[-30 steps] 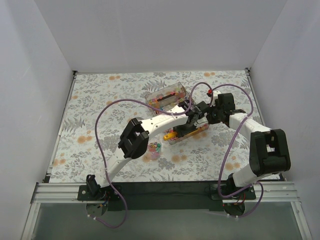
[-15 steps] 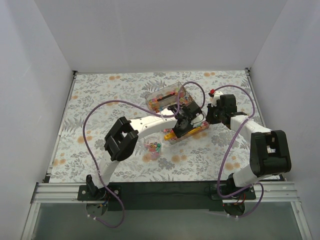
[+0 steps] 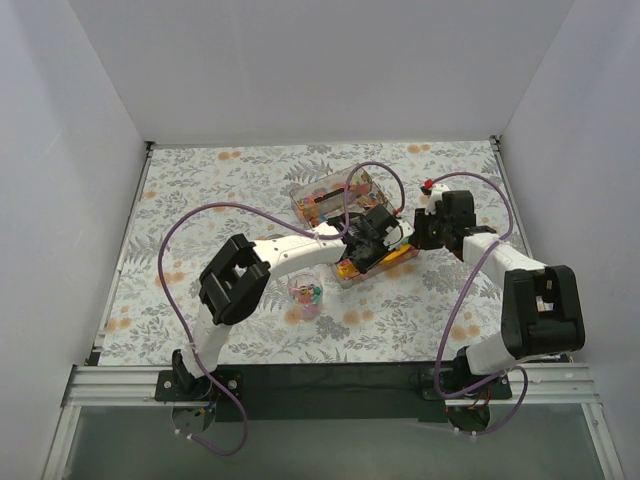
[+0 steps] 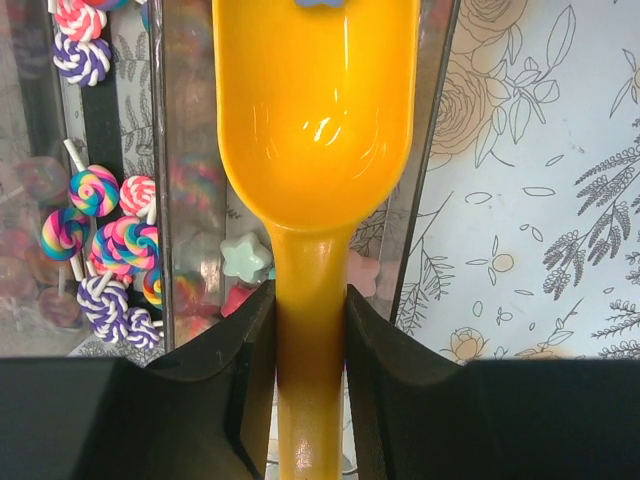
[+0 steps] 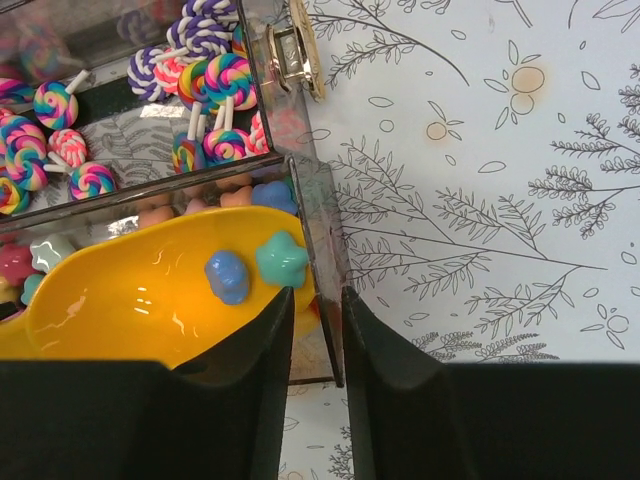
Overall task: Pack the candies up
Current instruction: Scoop the fake candies from the storage box, then place the fake candies in the packing bottle.
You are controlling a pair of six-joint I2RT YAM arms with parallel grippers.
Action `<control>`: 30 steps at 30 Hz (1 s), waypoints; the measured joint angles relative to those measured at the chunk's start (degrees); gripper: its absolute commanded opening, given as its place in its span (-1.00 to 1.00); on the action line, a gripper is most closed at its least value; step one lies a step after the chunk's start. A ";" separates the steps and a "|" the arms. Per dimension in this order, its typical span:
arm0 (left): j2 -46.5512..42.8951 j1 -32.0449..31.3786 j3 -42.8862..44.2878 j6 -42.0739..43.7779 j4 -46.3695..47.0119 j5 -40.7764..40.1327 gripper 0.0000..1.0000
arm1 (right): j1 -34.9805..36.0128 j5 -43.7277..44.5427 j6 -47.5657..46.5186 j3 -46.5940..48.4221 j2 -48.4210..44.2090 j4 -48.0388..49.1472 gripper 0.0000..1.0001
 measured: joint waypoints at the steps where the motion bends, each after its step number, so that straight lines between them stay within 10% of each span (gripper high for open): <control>1: -0.02 0.02 -0.13 0.02 0.20 0.00 -1.00 | 0.00 -0.09 0.11 0.00 -0.35 -0.22 -0.27; 13: -6.75 0.09 -5.01 0.72 4.72 -0.37 -1.00 | 0.04 -0.90 1.81 0.15 -11.82 -5.11 0.32; 30: -35.80 1.95 -29.62 6.27 7.65 -1.33 -1.00 | 0.07 -4.70 7.89 -5.11 -32.37 -7.34 0.40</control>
